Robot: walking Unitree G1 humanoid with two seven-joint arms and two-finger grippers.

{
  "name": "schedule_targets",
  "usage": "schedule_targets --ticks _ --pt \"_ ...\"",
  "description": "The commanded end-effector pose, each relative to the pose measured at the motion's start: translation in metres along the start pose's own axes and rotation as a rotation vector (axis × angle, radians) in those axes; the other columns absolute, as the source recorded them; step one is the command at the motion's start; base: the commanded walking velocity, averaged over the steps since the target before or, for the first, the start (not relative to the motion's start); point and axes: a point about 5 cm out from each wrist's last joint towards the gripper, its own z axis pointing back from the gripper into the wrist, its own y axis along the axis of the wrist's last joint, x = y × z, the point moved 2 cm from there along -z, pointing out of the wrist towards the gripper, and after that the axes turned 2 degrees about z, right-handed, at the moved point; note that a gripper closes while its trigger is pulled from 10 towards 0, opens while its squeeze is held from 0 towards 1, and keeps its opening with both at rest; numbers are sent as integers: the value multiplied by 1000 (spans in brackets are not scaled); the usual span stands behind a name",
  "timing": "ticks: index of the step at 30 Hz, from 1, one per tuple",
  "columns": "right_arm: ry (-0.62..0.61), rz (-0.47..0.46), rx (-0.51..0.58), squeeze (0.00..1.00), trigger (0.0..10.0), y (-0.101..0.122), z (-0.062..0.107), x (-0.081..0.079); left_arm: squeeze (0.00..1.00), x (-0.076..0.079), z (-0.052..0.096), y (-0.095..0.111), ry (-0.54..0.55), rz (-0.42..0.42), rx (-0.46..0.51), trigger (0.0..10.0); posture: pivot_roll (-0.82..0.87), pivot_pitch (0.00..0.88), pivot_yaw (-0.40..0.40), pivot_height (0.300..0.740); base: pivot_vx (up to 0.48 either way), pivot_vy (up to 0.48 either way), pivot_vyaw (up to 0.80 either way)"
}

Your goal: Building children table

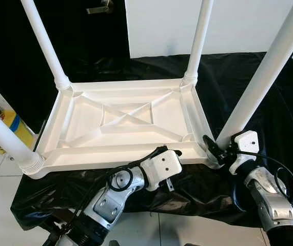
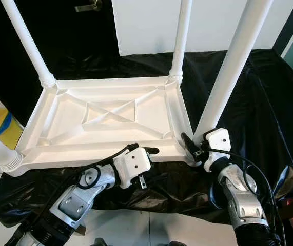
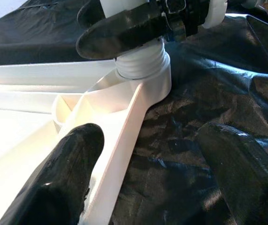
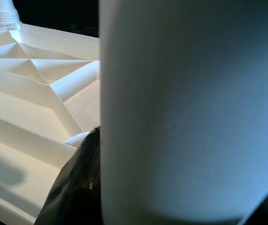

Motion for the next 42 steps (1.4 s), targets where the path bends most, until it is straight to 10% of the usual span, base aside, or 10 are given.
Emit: schedule_targets --ticks 1,9,28,42 --pt "2 -28 -77 0 10000 -17 7 -8 0 1 0 -1 10 -3 -11 10000 -27 40 -11 740 0 0 0" --pt "-47 -55 -82 0 10000 -21 9 -9 0 2 -1 0 7 -5 -11 10000 -33 38 -11 740 0 0 0" --pt "-677 -118 -211 0 10000 -34 15 -13 0 -2 1 -1 31 -2 -18 10000 -12 49 -23 740 0 0 0" --pt "-695 -130 -186 0 10000 -27 10 -22 0 -4 5 -3 51 -2 -29 10000 26 54 -35 740 0 0 0"
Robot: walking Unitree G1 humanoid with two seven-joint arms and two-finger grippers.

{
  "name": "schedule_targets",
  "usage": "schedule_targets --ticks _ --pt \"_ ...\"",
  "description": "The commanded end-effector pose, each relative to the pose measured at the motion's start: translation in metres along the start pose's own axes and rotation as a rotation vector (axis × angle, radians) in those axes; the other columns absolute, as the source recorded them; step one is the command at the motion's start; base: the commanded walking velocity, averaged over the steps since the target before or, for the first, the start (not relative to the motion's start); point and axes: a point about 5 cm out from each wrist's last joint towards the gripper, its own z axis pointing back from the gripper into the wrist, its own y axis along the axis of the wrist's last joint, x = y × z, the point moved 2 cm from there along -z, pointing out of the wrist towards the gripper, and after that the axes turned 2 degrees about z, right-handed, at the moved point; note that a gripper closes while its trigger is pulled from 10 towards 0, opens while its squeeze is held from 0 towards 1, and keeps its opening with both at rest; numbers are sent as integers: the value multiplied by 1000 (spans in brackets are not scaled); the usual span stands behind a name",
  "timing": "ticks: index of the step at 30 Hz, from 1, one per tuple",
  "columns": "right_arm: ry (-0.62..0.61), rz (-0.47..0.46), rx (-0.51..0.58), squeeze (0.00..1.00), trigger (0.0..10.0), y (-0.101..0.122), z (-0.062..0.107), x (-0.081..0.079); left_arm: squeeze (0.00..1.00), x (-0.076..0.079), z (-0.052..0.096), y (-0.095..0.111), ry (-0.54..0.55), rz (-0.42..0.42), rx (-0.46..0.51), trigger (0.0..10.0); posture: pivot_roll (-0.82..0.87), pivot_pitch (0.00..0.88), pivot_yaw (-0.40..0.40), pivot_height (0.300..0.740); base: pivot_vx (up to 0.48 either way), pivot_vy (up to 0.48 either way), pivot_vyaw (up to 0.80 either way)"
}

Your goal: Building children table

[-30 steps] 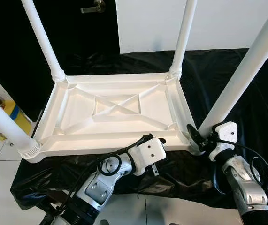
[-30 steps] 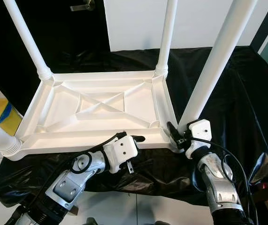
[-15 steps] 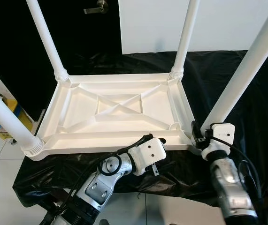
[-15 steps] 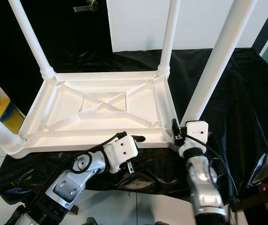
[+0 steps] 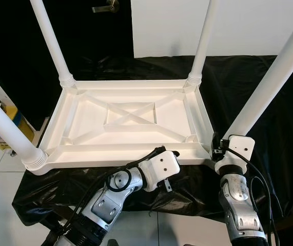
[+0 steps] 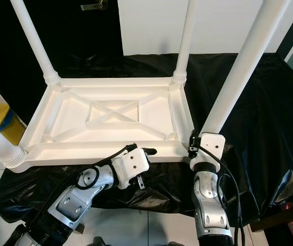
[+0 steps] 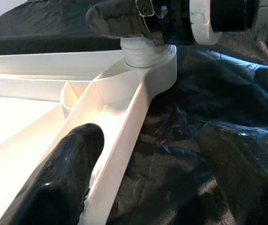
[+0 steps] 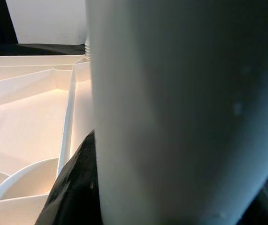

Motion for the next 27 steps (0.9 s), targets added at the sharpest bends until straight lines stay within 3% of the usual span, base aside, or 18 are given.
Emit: schedule_targets --ticks 1,3,4,5,6,7,15,16,27 --pt "-21 34 -110 0 10000 -23 8 5 0 -3 2 -1 51 0 -10 10000 29 52 -40 740 0 0 0" --pt "-21 39 -108 0 10000 -22 8 4 0 -3 2 -1 58 1 -10 10000 32 49 -47 740 0 0 0" --pt "-21 42 -103 110 10000 -22 7 5 0 -2 2 -1 61 2 -9 10000 36 45 -52 740 0 0 0" --pt "-21 42 -103 110 10000 -22 7 5 0 -2 2 -1 61 2 -9 10000 36 45 -52 740 0 0 0" --pt "-21 42 -97 631 10000 -21 7 5 0 -2 2 -1 64 2 -9 10000 36 45 -52 740 0 0 0" --pt "-16 40 -84 1000 10000 -19 7 5 0 -2 2 -1 68 3 -10 10000 37 42 -54 740 0 0 0" --pt "43 32 -40 1000 10000 -13 4 3 0 -3 2 -1 76 -1 -13 10000 41 46 -57 740 0 0 0" --pt "54 26 -33 0 10000 -11 2 3 0 -4 2 0 77 -3 -11 10000 42 45 -59 740 0 0 0" --pt "109 43 37 0 10000 3 -15 5 0 -18 2 6 154 -32 13 10000 59 20 -79 740 0 0 0"
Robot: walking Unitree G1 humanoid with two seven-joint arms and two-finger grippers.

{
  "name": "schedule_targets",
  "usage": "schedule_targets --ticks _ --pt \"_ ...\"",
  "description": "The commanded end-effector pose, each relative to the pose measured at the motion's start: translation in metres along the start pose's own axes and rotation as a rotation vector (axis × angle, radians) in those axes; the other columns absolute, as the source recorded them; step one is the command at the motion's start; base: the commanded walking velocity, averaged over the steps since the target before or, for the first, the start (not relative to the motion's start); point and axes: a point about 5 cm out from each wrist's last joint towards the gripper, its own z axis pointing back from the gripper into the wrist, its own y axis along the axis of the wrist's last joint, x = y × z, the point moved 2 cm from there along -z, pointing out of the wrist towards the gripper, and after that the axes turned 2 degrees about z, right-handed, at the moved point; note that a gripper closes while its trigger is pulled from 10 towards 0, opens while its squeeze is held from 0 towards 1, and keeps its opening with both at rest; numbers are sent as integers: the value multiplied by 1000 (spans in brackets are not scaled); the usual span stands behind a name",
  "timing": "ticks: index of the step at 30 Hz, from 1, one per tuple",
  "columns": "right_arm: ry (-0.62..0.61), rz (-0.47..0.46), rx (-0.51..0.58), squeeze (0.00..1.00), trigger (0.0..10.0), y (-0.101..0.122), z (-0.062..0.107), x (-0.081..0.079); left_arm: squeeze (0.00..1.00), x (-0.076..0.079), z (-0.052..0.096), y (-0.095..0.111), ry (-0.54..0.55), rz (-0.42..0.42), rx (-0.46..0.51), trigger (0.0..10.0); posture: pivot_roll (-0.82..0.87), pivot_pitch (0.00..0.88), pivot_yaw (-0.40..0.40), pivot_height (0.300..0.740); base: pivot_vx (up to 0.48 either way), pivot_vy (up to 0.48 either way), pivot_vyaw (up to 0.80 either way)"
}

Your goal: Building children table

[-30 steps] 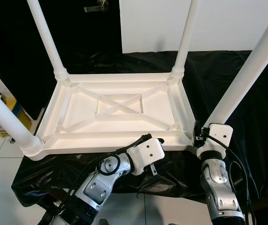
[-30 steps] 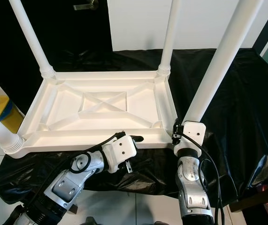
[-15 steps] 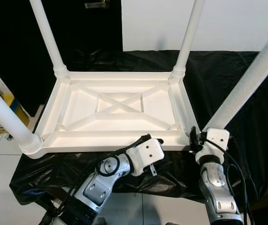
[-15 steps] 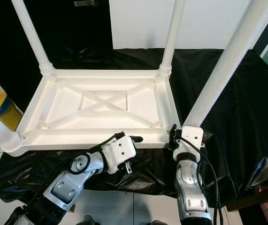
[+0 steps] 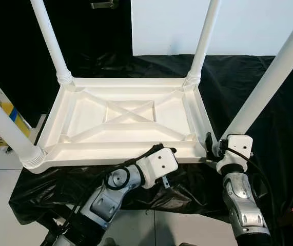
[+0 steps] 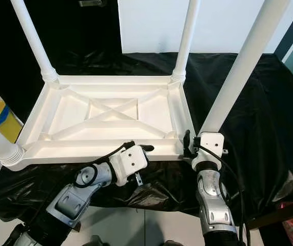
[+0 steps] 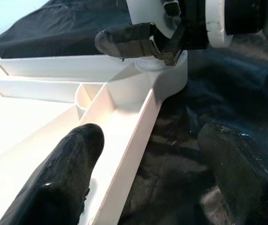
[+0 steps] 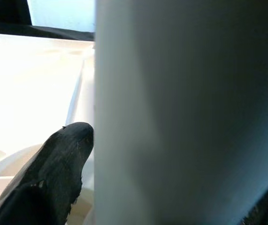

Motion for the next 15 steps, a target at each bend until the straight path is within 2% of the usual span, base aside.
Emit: schedule_targets --ticks 1,15 --pt "5 1 17 0 10000 3 -5 3 0 -11 0 3 120 -2 18 10000 62 17 -82 740 0 0 0" --pt "38 13 53 0 10000 13 -11 8 0 -13 2 5 173 29 30 10000 73 57 -109 740 0 0 0"
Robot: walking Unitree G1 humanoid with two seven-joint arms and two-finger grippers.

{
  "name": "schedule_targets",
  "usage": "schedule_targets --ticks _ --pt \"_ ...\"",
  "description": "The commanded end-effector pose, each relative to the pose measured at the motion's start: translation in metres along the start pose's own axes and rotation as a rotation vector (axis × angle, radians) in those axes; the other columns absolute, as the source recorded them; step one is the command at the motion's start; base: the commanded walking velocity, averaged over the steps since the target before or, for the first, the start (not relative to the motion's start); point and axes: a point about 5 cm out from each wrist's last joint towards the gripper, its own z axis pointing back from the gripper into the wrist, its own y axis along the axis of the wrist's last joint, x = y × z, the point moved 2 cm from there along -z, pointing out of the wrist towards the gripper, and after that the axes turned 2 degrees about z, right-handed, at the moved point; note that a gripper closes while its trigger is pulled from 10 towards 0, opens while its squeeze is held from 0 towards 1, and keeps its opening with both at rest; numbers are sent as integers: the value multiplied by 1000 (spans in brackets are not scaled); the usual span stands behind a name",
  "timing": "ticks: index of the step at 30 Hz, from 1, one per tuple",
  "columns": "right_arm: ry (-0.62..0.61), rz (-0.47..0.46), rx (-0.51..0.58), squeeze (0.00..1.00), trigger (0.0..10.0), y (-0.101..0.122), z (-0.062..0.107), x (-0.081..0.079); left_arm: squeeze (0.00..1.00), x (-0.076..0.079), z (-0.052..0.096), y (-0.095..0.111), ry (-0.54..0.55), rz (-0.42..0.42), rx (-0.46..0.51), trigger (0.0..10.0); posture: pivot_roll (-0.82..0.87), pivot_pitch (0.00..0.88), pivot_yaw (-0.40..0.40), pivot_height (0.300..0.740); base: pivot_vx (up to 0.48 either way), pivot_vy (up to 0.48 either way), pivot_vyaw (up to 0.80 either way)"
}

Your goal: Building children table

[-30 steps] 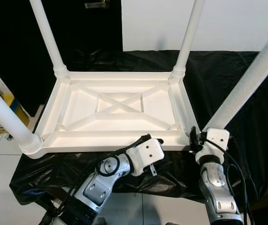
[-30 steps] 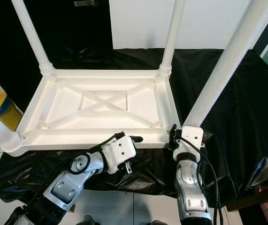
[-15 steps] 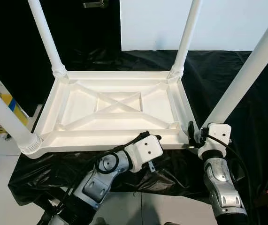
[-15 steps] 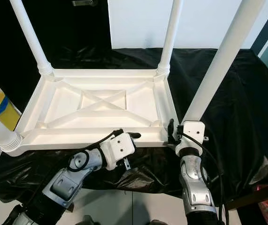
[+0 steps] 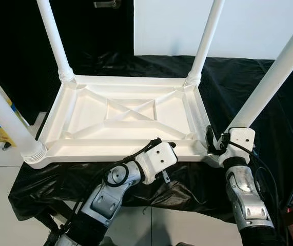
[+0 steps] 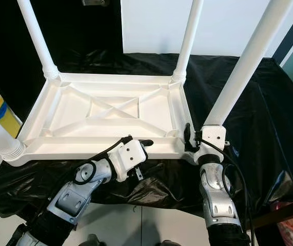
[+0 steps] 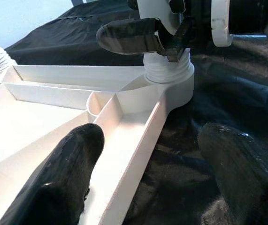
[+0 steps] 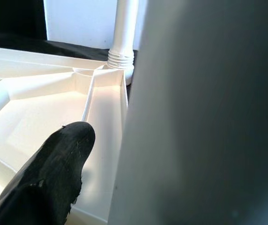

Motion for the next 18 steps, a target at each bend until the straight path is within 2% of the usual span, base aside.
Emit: schedule_targets --ticks 1,6,10,11,13,14,18 --pt "-7 13 4 0 10000 1 -1 8 0 -4 1 1 133 15 6 10000 70 63 -105 740 0 0 0" --pt "12 8 4 0 10000 2 -1 12 0 0 2 4 134 34 26 10000 72 70 -100 740 0 0 0" --pt "153 -5 10 0 10000 1 -2 9 0 -6 4 10 128 41 51 10000 74 74 -101 740 0 0 0" --pt "153 -5 10 0 10000 1 -2 9 0 -6 4 10 128 41 51 10000 74 74 -101 740 0 0 0" --pt "250 1 14 0 10000 0 -3 5 0 -7 4 11 125 43 58 10000 79 71 -96 740 0 0 0" --pt "250 1 14 0 10000 0 -3 5 0 -7 4 11 125 43 58 10000 79 71 -96 740 0 0 0" --pt "426 37 8 0 10000 -2 -6 0 0 -2 7 9 87 85 43 10000 72 71 -79 740 0 0 0"
